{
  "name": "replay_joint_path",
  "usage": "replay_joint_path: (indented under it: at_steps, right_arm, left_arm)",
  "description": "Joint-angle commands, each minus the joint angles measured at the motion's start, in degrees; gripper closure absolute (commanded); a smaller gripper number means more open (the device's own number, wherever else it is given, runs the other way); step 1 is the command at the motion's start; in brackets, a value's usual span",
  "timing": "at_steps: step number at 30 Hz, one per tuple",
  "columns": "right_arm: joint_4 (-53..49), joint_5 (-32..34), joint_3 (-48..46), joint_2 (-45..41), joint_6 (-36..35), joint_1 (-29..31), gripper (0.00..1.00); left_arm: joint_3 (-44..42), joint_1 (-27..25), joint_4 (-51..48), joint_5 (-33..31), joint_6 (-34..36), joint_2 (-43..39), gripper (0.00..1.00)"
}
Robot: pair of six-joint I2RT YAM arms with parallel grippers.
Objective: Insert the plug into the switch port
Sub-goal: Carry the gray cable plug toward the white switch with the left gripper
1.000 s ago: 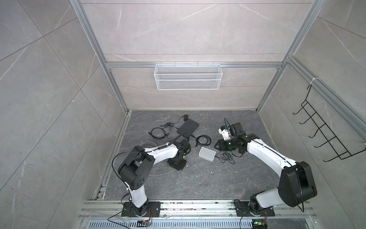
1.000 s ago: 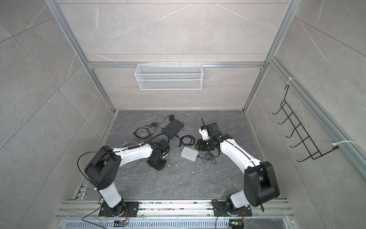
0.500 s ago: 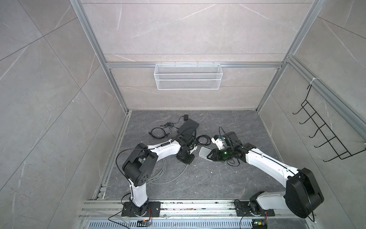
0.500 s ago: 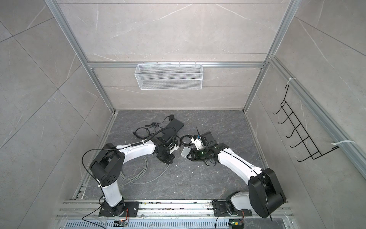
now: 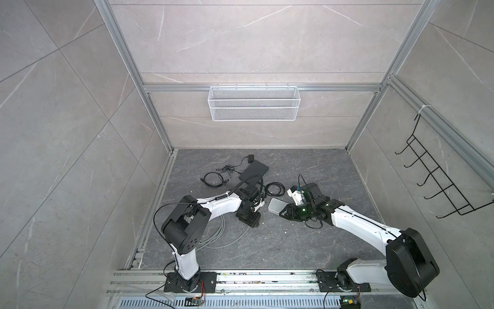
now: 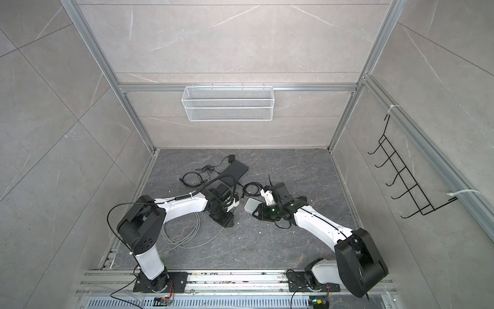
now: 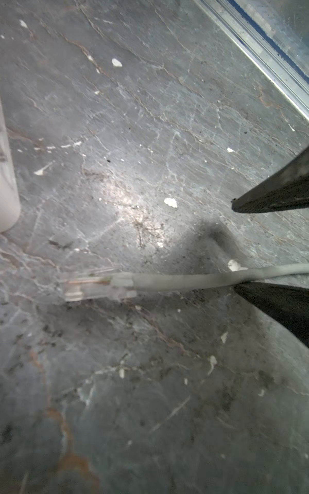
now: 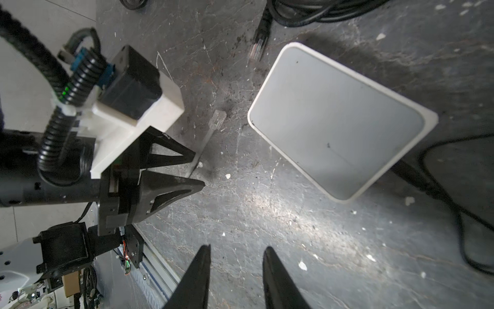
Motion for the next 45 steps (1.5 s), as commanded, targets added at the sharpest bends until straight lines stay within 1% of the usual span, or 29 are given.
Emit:
replay_joint_path:
  at_steps: [1, 4, 6, 9, 11, 13, 17, 23, 26, 27, 28, 29, 30, 32, 37, 42, 45]
  right_arm:
    - [-1.0, 1.4, 2.8, 2.0, 1.3, 0.6, 0.64]
    - [-1.8, 1.9, 4.0, 3.8, 1.1, 0.6, 0.64]
    - [-2.0, 2.2, 4.5, 4.8, 1.2, 0.6, 0.64]
    - [-1.9, 2.2, 5.4, 6.3, 1.1, 0.7, 0.64]
    - [-1.8, 2.1, 6.1, 7.3, 1.2, 0.7, 0.64]
    - [-1.7, 1.9, 6.8, 8.2, 1.1, 0.8, 0.64]
    - [-1.6, 1.4, 8.4, 10.0, 1.0, 0.9, 0.64]
    - [-1.9, 0.9, 10.5, 12.6, 0.8, 1.1, 0.64]
    - [-2.6, 1.0, 11.6, 13.7, 0.2, 1.3, 0.64]
    - [-2.6, 1.0, 11.7, 14.0, 0.2, 1.3, 0.64]
    - [-2.5, 1.0, 12.0, 14.2, 0.3, 1.3, 0.64]
    - [-2.4, 1.0, 12.2, 14.6, 0.3, 1.4, 0.64]
    - [-2.3, 0.9, 12.3, 14.8, 0.4, 1.5, 0.65]
    - [-2.0, 0.9, 12.8, 15.5, 0.7, 1.8, 0.65]
    - [-0.3, 1.1, 12.9, 16.8, 2.5, 2.9, 0.65]
    - [0.3, 1.4, 13.2, 17.6, 2.9, 3.4, 0.65]
    - [0.2, 1.6, 13.1, 17.3, 3.0, 3.5, 0.65]
  left_arm:
    - [-0.3, 0.1, 0.2, -1.7, 0.1, -2.4, 0.54]
    - [0.0, 0.2, 1.4, -2.6, 0.3, -1.7, 0.54]
    - [0.2, 1.7, 2.3, -1.0, -0.1, -1.5, 0.54]
    - [-1.3, 6.7, 5.2, 6.6, -2.0, -2.6, 0.53]
    - [-2.3, 9.9, 7.1, 10.6, -3.1, -3.8, 0.52]
    - [-2.4, 11.9, 7.8, 12.7, -2.8, -4.4, 0.52]
    - [-0.8, 12.6, 6.1, 15.7, -0.3, -2.4, 0.52]
    - [-1.5, 12.5, 7.7, 19.9, -0.1, -0.6, 0.52]
    - [-2.2, 12.6, 10.3, 20.1, -1.7, 0.4, 0.53]
    - [-2.5, 12.6, 11.2, 19.7, -2.0, 0.9, 0.55]
    - [-2.7, 12.6, 11.9, 19.3, -2.2, 1.4, 0.59]
    - [-2.7, 12.6, 12.3, 19.2, -1.8, 2.0, 0.65]
    - [-2.7, 12.6, 12.7, 19.2, -1.7, 2.4, 0.68]
    - [-2.7, 12.6, 13.6, 18.8, -1.4, 3.2, 0.72]
    - [-1.5, 11.9, 13.0, 16.9, -1.4, 4.4, 0.72]
    - [-0.9, 10.7, 11.6, 11.1, -0.8, 5.5, 0.72]
    - [-1.1, 10.1, 11.3, 9.0, -0.4, 6.6, 0.76]
